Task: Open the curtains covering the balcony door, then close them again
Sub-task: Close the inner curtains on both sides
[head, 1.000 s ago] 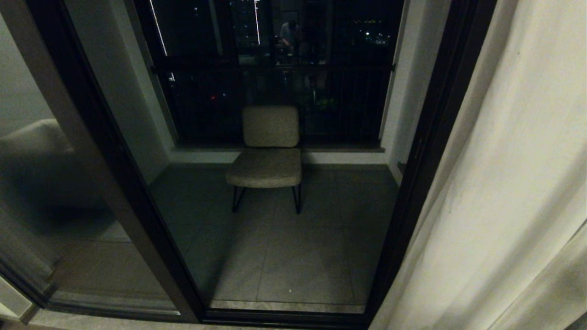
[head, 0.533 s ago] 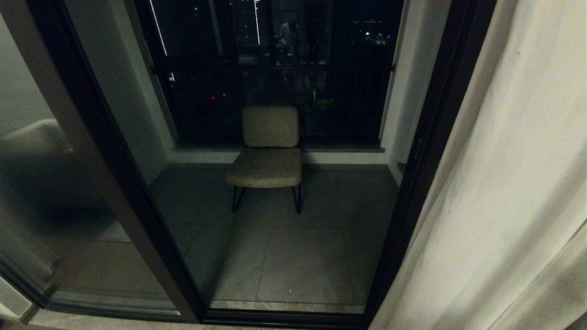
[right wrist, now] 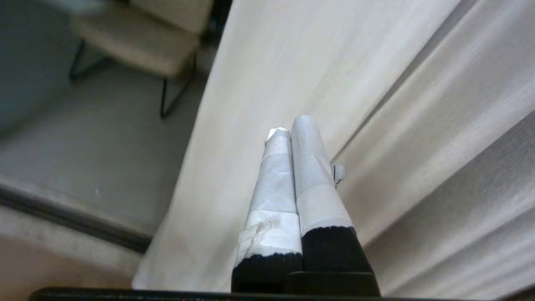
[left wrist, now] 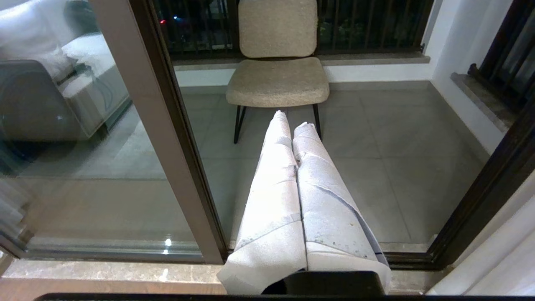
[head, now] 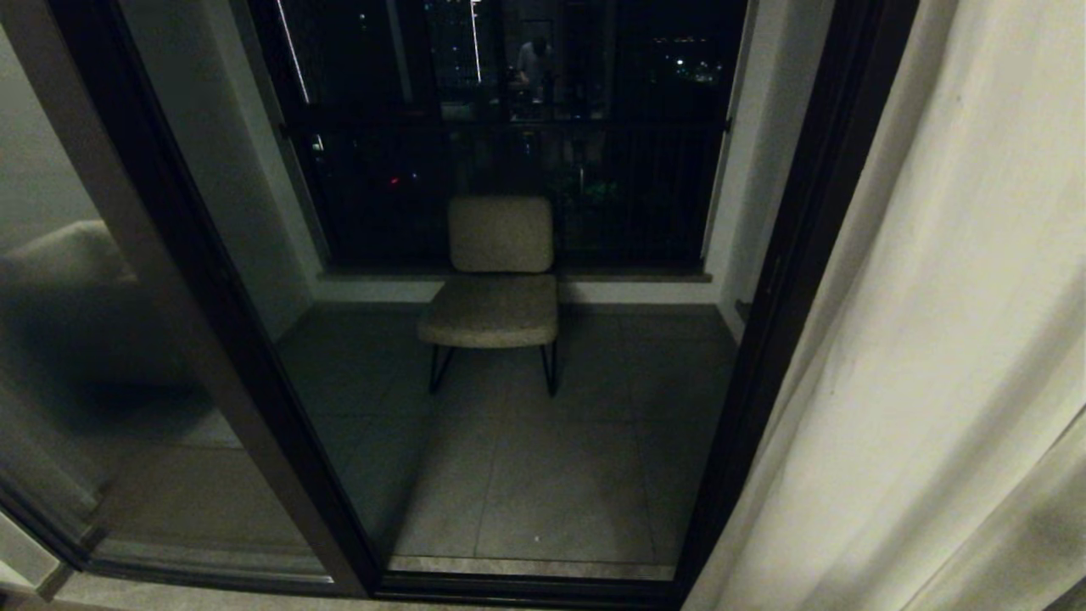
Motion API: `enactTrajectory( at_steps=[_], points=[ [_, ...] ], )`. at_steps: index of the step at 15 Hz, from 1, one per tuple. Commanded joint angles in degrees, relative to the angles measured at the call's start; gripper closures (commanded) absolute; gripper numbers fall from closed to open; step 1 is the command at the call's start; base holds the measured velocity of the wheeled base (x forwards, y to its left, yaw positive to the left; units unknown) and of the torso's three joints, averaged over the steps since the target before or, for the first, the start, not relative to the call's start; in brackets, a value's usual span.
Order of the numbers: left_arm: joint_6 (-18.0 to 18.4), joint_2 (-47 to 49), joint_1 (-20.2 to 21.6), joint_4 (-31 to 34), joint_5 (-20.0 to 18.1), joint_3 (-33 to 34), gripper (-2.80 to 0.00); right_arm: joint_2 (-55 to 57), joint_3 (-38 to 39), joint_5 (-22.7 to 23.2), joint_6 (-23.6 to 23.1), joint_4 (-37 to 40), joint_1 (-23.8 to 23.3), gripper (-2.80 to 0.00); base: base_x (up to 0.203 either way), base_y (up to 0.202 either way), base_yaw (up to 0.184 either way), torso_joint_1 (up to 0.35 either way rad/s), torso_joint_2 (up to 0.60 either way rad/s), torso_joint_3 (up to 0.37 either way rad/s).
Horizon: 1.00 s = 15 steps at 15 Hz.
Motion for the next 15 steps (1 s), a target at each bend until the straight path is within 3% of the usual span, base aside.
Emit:
enactTrajectory(
  at_steps=[1,2,3,15],
  points=[
    [0.01,-0.02,0.0,-0.01,0.01,0.0,0.0,0.08,0.07,-0.08,7.55,-0.21,0.02,0.0,0.0,0.0,0.0,0.0,0.0,0.0],
    [0.01,-0.02,0.0,-0.01,0.01,0.0,0.0,0.03,0.07,-0.15,11.62,0.43,0.02,0.0,0.0,0.0,0.0,0.0,0.0,0.0],
    [0.01,-0.02,0.0,-0.02,0.01,0.0,0.0,0.0,0.07,-0.31,12.44,1.99,0.02,0.0,0.0,0.0,0.0,0.0,0.0,0.0],
    [0.01,-0.02,0.0,-0.01,0.01,0.0,0.0,0.0,0.07,-0.36,13.53,2.21,0.02,0.0,0.0,0.0,0.0,0.0,0.0,0.0]
  ],
)
